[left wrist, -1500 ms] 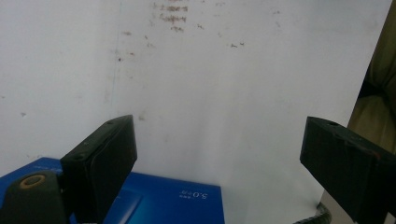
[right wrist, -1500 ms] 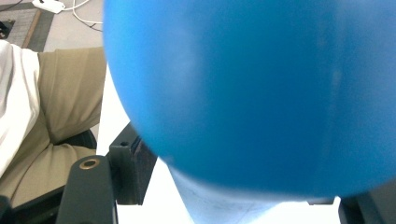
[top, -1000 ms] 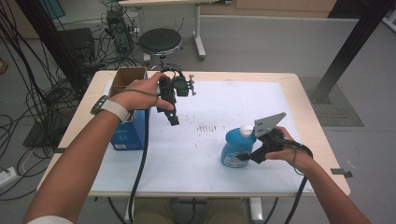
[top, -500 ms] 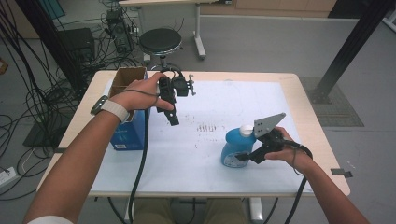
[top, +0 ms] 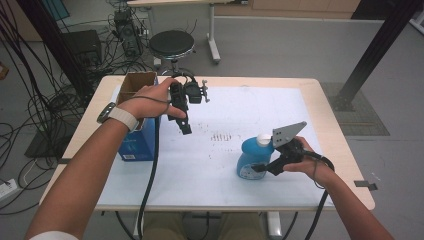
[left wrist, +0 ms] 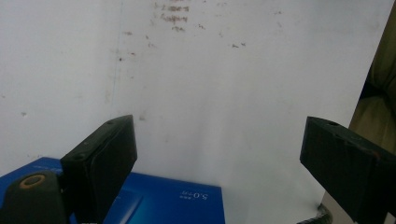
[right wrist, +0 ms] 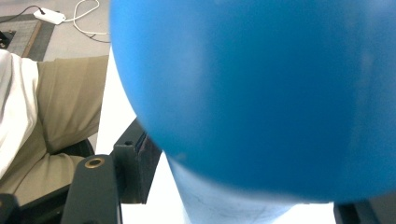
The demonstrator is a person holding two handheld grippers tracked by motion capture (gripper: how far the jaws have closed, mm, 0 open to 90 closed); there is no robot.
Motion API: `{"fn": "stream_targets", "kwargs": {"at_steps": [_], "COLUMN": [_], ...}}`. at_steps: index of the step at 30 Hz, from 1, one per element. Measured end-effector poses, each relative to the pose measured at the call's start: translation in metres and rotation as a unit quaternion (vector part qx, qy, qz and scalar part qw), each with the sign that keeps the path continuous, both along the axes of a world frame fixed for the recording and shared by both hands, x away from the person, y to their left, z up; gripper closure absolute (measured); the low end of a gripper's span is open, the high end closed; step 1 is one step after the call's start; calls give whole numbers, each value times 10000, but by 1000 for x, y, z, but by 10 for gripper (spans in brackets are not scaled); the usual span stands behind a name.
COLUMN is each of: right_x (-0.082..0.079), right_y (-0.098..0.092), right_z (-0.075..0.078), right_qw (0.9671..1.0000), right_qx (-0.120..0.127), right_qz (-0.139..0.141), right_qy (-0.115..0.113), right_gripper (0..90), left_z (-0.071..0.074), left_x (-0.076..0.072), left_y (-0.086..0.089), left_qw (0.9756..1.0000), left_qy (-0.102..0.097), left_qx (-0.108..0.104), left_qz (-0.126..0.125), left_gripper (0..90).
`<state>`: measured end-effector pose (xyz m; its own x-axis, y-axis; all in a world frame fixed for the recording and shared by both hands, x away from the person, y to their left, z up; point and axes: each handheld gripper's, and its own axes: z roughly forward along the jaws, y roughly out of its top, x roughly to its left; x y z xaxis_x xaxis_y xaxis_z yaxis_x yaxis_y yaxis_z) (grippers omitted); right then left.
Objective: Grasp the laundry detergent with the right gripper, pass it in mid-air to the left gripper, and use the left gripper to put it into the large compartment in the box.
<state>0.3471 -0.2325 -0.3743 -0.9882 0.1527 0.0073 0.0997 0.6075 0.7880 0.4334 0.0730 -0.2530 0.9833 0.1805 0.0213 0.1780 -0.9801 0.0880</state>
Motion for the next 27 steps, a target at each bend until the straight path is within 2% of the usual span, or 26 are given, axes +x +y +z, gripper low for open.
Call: {"fn": "stream_targets", "kwargs": {"at_steps": [27], "right_x": [0], "right_y": [0], "right_z": [-3], "right_qw": [10000], "right_qx": [81], "right_qz": [-33], "right_qy": [-31], "right_gripper": [354], "left_z": [-1], "left_x": [0], "left_y": [0], "left_qw": [10000], "left_qy": [-4], "left_qx": [-13], "left_qz": [9], "left_gripper": [113]}}
